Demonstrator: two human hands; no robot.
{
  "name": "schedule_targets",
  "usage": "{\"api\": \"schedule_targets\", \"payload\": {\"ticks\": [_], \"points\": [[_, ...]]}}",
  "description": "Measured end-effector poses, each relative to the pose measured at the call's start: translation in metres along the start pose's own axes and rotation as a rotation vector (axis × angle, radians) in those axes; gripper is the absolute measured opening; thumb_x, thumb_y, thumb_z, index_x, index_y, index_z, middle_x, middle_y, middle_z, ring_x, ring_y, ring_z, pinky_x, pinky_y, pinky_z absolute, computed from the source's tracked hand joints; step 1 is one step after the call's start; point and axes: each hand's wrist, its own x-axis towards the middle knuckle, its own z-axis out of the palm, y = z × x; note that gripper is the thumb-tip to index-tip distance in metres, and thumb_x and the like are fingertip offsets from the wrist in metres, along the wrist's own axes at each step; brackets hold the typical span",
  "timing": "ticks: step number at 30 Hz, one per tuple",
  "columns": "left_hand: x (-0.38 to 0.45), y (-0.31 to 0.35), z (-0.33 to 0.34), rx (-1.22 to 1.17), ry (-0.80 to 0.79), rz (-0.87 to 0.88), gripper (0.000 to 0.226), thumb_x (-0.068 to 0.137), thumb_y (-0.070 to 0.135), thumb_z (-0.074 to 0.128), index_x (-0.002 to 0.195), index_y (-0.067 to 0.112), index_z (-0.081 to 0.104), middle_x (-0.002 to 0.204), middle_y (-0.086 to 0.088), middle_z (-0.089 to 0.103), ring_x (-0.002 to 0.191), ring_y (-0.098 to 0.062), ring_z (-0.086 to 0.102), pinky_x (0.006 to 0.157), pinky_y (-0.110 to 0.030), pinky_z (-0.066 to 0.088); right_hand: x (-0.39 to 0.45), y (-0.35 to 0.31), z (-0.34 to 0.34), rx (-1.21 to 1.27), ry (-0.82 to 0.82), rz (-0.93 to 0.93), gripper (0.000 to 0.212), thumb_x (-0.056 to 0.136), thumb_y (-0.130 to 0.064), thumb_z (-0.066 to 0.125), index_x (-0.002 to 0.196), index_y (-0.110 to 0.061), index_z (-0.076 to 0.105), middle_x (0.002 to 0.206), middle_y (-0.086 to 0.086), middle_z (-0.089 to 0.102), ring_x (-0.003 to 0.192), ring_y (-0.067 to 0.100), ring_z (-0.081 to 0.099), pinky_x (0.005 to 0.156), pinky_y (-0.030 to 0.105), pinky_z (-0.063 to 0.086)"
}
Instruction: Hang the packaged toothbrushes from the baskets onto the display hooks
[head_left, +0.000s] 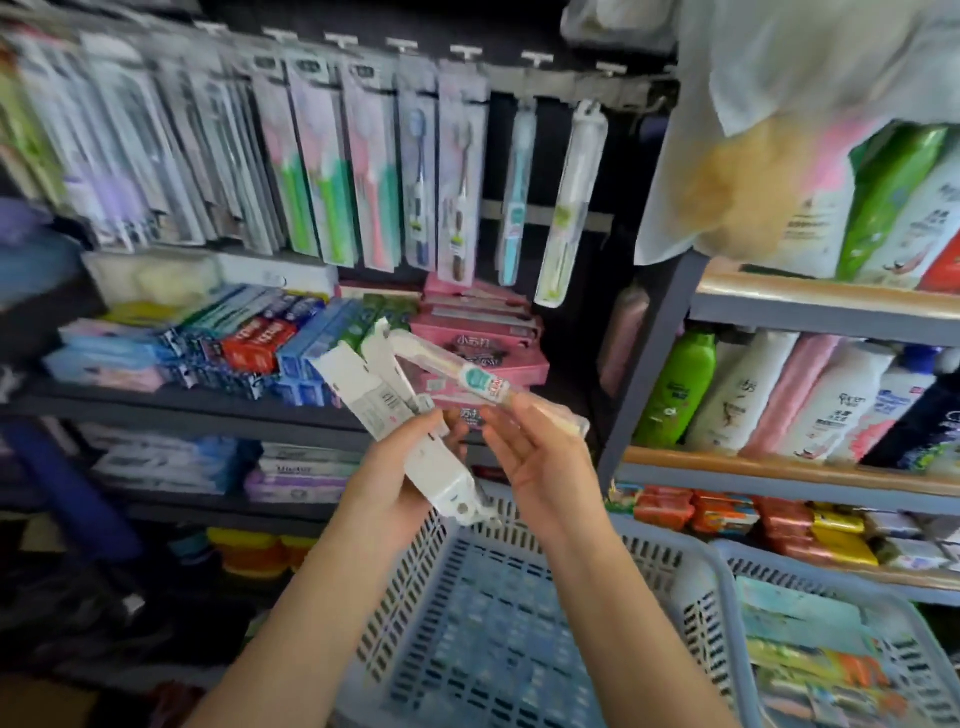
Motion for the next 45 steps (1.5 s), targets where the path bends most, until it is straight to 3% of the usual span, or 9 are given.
{"api": "schedule_targets", "payload": {"ticks": [2, 5, 10, 18, 22, 29, 33, 37, 45], "points": [[0.009, 0.013, 0.004, -0.009, -0.001, 0.026, 0.023, 0.081, 0.021, 0.069, 0.100, 0.008, 0.066, 0.087, -0.010, 0.067, 0.080, -0.024, 0.061, 0.076, -0.038, 0.048, 0.001, 0.002, 0.011, -0.069, -0.003, -0.022, 0.037, 0.077, -0.026, 0.071, 0.105, -0.002, 0.070, 0.090, 0.010, 0.074, 0.078, 0.019, 0.075, 0.064, 0.026, 0.058], [0.022, 0.026, 0.006, -0.011, -0.002, 0.060, 0.005, 0.096, 0.011, 0.056, 0.094, 0.011, 0.061, 0.079, -0.010, 0.056, 0.070, -0.024, 0.056, 0.066, -0.036, 0.044, 0.003, 0.005, 0.022, -0.078, -0.005, -0.046, 0.050, 0.083, -0.036, 0.068, 0.117, 0.000, 0.063, 0.086, 0.010, 0.070, 0.070, 0.020, 0.068, 0.059, 0.031, 0.054], [0.028, 0.040, 0.013, -0.041, -0.061, 0.133, 0.014, 0.094, 0.006, 0.058, 0.106, 0.009, 0.064, 0.077, -0.007, 0.058, 0.069, -0.019, 0.059, 0.064, -0.032, 0.047, 0.008, -0.003, 0.036, 0.049, -0.007, -0.083, 0.016, 0.092, -0.023, 0.065, 0.100, -0.009, 0.061, 0.076, 0.005, 0.062, 0.061, 0.015, 0.062, 0.054, 0.025, 0.052], [0.034, 0.058, 0.018, -0.093, -0.178, 0.155, 0.040, 0.071, 0.011, 0.079, 0.108, 0.006, 0.065, 0.089, -0.008, 0.068, 0.080, -0.017, 0.067, 0.077, -0.034, 0.055, 0.017, -0.022, 0.054, 0.188, -0.124, -0.081, 0.011, 0.099, -0.006, 0.054, 0.099, 0.001, 0.063, 0.114, 0.029, 0.070, 0.107, 0.037, 0.071, 0.088, 0.035, 0.061], [0.037, 0.064, 0.030, -0.032, -0.183, 0.170, 0.049, 0.078, 0.018, 0.078, 0.124, 0.007, 0.064, 0.108, -0.018, 0.069, 0.103, -0.034, 0.066, 0.096, -0.055, 0.050, 0.020, -0.022, 0.047, -0.193, -0.027, -0.199, 0.010, 0.097, -0.010, 0.063, 0.103, -0.002, 0.065, 0.102, 0.018, 0.075, 0.086, 0.027, 0.073, 0.070, 0.031, 0.059], [0.050, 0.063, 0.056, 0.085, -0.115, 0.272, 0.033, 0.087, 0.004, 0.070, 0.119, 0.012, 0.067, 0.101, -0.010, 0.073, 0.081, -0.020, 0.071, 0.066, -0.035, 0.057, 0.024, -0.026, 0.049, -0.645, -0.040, -0.320, 0.014, 0.099, -0.024, 0.065, 0.105, -0.022, 0.077, 0.094, 0.006, 0.077, 0.078, 0.020, 0.067, 0.068, 0.035, 0.051], [0.053, 0.069, 0.070, 0.174, -0.139, 0.307, 0.034, 0.087, 0.004, 0.072, 0.120, 0.009, 0.066, 0.094, -0.005, 0.073, 0.079, -0.018, 0.071, 0.059, -0.031, 0.056, 0.033, -0.033, 0.053, -0.683, 0.003, -0.310, 0.020, 0.101, -0.032, 0.061, 0.102, -0.017, 0.074, 0.092, 0.011, 0.075, 0.075, 0.021, 0.065, 0.063, 0.033, 0.053], [0.060, 0.078, 0.085, 0.216, -0.171, 0.297, 0.030, 0.086, 0.004, 0.073, 0.114, 0.007, 0.065, 0.088, -0.008, 0.070, 0.089, -0.029, 0.067, 0.077, -0.044, 0.056, 0.047, -0.050, 0.064, -0.619, 0.060, -0.366, 0.021, 0.102, -0.038, 0.058, 0.102, -0.019, 0.066, 0.084, 0.003, 0.075, 0.067, 0.016, 0.068, 0.054, 0.033, 0.053], [0.067, 0.086, 0.102, 0.194, -0.212, 0.296, 0.016, 0.089, 0.004, 0.070, 0.100, 0.013, 0.064, 0.075, -0.006, 0.064, 0.078, -0.026, 0.064, 0.077, -0.045, 0.054, 0.077, -0.076, 0.085, -0.533, 0.068, -0.372, 0.022, 0.104, -0.034, 0.054, 0.102, -0.013, 0.059, 0.061, 0.002, 0.057, 0.042, 0.010, 0.043, 0.036, 0.020, 0.031]]}}
